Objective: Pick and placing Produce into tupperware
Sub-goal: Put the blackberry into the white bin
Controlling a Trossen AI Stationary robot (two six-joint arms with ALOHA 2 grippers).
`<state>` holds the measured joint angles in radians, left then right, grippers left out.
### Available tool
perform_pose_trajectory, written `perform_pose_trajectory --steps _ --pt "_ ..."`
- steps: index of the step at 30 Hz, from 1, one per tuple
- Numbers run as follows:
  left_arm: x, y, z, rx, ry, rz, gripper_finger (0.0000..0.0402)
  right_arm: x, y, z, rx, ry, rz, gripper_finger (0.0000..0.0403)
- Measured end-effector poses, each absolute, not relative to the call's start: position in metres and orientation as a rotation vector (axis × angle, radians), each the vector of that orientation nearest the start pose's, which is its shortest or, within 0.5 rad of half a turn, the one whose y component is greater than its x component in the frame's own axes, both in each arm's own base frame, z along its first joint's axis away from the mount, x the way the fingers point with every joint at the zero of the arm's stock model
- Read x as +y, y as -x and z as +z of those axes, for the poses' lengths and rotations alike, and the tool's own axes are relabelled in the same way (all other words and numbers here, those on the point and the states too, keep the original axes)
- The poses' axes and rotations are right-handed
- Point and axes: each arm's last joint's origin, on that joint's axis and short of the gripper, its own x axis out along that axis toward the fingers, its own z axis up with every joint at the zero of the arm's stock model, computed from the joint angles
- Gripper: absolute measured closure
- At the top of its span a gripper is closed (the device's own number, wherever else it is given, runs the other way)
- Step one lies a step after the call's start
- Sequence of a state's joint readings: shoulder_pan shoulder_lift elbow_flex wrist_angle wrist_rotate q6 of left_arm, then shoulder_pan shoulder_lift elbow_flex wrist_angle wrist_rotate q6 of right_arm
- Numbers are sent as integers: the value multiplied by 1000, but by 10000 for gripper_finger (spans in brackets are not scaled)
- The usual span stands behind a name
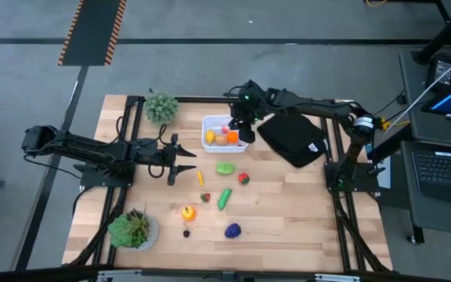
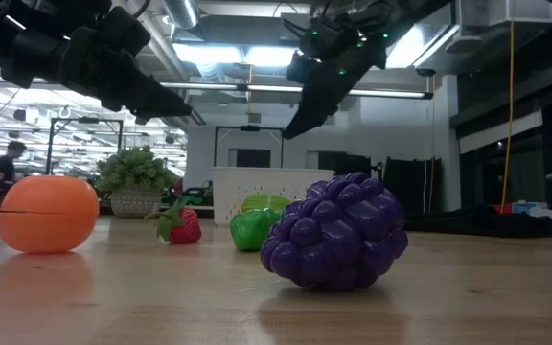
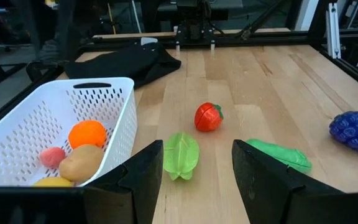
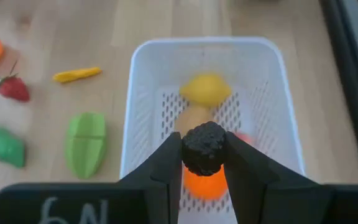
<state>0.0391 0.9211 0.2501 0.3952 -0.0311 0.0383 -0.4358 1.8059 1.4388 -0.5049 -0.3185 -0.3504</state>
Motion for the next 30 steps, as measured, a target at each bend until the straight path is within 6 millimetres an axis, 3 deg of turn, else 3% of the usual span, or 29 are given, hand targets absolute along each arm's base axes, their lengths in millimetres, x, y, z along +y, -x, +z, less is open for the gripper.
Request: perform_pose_trajectory --steps 10,17,30 --pt "8 -182 182 280 -37 64 217 -162 -370 252 854 26 58 305" --pt "8 -182 182 282 -37 64 217 -150 -372 244 913 23 102 305" --pt "8 -182 181 283 -37 64 217 -154 -392 186 1015 -5 131 305"
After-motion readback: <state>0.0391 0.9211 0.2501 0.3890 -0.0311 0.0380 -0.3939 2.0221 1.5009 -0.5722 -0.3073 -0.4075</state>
